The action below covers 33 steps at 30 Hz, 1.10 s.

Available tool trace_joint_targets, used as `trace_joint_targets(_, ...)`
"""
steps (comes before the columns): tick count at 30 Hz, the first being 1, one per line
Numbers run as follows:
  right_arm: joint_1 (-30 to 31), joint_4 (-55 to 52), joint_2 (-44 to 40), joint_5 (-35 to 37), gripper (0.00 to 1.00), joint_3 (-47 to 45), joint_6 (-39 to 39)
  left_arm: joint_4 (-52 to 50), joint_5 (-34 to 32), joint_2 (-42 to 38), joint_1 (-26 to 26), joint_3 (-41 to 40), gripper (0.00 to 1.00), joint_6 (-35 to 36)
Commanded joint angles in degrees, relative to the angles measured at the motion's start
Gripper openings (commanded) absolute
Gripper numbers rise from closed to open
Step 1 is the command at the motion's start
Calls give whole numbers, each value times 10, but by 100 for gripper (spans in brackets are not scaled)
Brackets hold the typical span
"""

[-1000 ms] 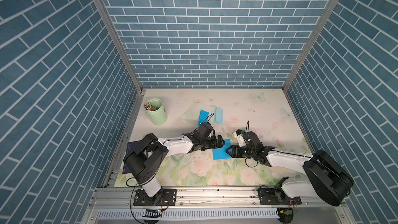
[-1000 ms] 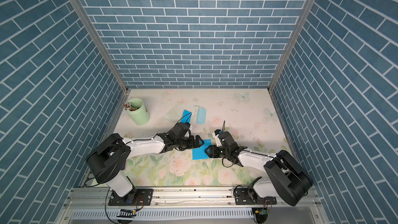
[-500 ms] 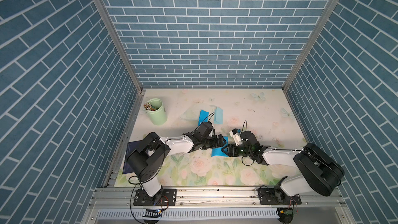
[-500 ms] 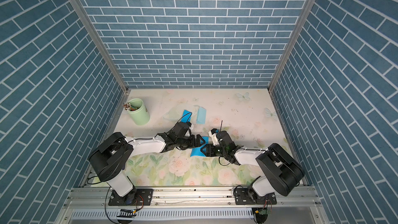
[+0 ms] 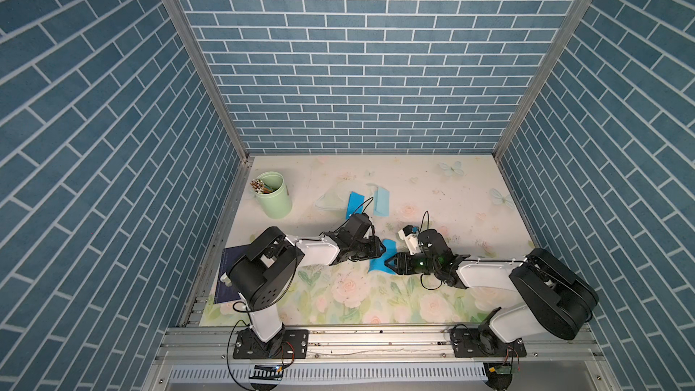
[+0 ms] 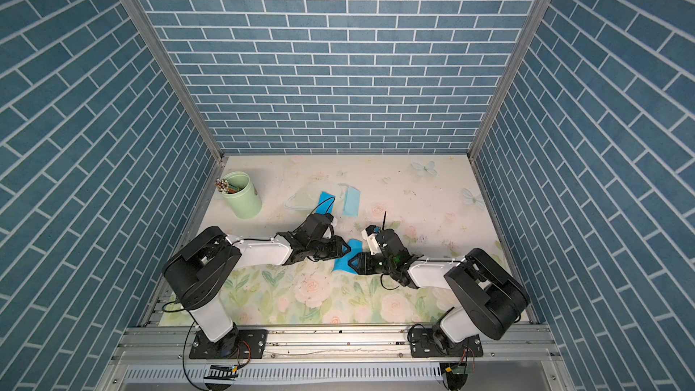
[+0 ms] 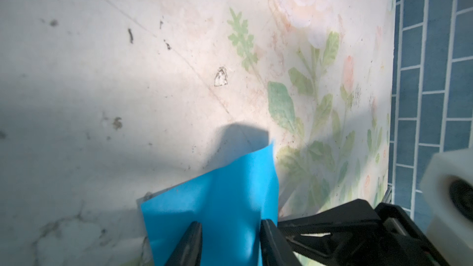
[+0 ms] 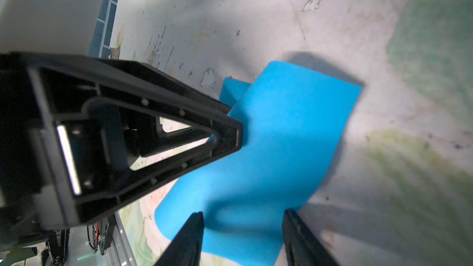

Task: Fold the square paper along the opposite sides
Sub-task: Pick up the paper from the center of the board.

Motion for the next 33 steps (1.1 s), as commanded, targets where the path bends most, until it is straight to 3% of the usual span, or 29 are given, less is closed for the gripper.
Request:
trace_joint_targets(1,5,-64,15,5,56,-20,-1,-84,-14,35,-4,-28,39,10)
trace_joint_targets(3,5,-59,20,2,55,-21,0,-79,-9,34,-4,-29,43,10)
trace_joint_targets(7,6,-46,24,-6,55,-22,-1,-69,5,26,-4,-32,61,9)
trace_joint_targets(10,7,-39,23,-10,55,-21,-3,-72,3,22,-4,-32,62,13)
trace_joint_targets(17,6,-38,15,-10,55,-21,-5,-77,-5,25,-4,-38,32,16)
trace_joint_targets(21,6,-44,8,-7,55,-18,-6,-86,-14,20,-4,-35,22,20)
trace_joint_targets(26,-1,-98,-29,7,55,11,-22,-98,-24,-1,2,-23,15,28)
trace_joint_targets(33,-66,-126,-173,6,55,54,-26,-61,-11,-154,44,8,13,67)
